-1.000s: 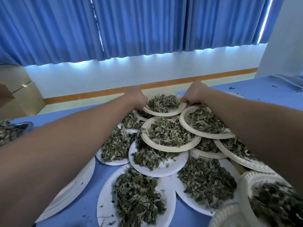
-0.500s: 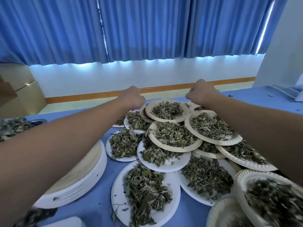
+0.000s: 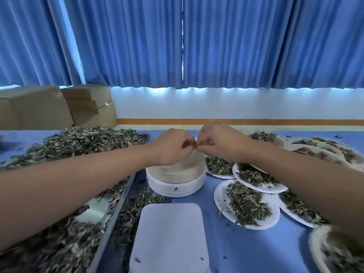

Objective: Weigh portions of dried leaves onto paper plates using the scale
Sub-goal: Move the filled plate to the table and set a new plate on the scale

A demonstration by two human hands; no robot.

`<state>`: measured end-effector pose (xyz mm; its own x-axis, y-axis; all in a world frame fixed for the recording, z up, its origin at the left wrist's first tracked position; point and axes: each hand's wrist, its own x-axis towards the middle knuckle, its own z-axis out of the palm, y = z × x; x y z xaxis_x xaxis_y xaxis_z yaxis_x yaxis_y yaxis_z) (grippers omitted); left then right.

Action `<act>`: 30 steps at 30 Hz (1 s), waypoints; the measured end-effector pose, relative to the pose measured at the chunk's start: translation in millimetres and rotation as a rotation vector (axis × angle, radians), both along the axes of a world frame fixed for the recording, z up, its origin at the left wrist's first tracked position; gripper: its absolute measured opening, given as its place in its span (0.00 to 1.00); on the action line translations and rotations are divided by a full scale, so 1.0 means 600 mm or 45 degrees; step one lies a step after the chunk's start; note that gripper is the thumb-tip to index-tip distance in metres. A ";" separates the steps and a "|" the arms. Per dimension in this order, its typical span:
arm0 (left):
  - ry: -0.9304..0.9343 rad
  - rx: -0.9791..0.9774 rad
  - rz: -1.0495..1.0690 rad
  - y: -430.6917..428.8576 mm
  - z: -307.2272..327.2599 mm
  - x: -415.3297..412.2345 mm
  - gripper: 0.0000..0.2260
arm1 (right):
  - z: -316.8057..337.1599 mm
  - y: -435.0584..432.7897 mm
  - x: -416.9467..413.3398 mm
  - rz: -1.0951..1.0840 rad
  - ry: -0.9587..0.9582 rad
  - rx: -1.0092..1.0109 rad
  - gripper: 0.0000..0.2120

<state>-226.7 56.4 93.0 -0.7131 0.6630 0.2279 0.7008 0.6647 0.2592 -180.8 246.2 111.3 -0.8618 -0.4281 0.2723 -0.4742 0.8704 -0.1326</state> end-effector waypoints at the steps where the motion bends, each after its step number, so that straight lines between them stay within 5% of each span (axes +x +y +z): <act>1: 0.002 -0.041 -0.008 -0.026 -0.006 0.008 0.12 | -0.007 -0.018 0.005 0.035 -0.008 0.019 0.08; 10: 0.097 -0.044 -0.153 -0.133 -0.054 0.040 0.10 | -0.053 -0.079 0.030 0.113 0.038 0.372 0.11; 30: 0.150 0.087 -0.149 -0.139 -0.084 0.040 0.10 | -0.058 -0.082 0.042 0.169 0.197 0.698 0.17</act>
